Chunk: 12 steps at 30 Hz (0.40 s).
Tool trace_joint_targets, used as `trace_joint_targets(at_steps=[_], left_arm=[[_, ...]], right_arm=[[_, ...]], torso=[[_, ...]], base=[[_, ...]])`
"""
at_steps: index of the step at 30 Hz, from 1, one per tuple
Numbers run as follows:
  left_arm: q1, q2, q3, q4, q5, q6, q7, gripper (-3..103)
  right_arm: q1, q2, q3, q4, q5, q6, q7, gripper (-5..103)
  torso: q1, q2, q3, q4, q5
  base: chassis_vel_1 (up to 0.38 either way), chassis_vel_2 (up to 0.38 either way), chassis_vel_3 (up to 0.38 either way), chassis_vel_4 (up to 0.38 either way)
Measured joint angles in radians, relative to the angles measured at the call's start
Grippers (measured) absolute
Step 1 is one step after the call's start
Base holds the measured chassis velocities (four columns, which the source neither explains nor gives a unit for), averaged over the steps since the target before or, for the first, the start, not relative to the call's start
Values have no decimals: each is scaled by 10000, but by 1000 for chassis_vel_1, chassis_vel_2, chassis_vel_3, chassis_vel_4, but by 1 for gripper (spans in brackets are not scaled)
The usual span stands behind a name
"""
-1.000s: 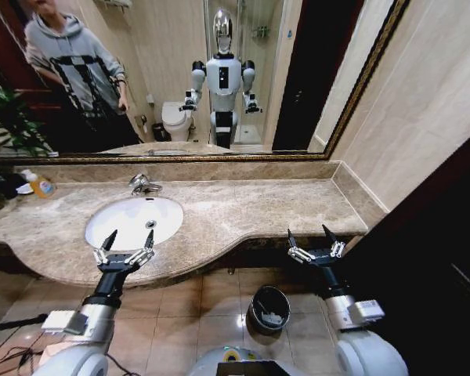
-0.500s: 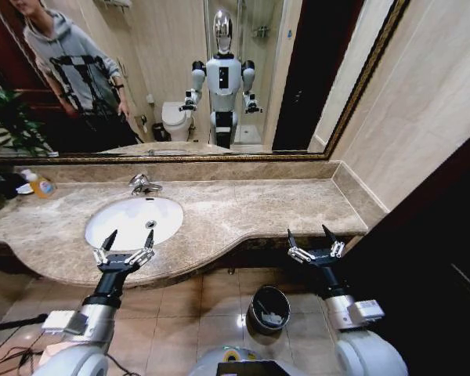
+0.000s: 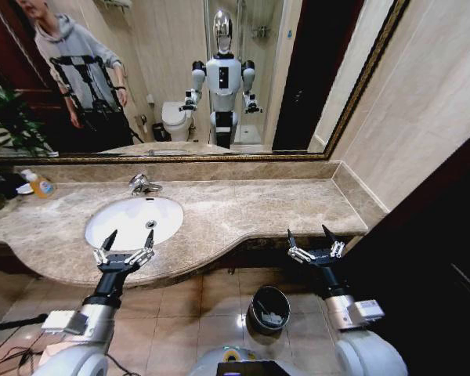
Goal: Pick up the trash from the sink and place it in the trash bin.
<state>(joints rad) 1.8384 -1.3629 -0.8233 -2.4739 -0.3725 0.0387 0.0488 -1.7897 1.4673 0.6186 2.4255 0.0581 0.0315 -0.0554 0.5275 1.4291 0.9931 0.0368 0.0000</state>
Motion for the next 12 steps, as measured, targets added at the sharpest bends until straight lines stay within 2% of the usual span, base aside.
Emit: trace_joint_targets(at_steps=[12], left_arm=[[0,-1,0,0,0,0,0,100]], right_arm=[[0,0,0,0,4,0,0,100]], torso=[[0,0,0,0,0]], base=[[0,0,0,0]])
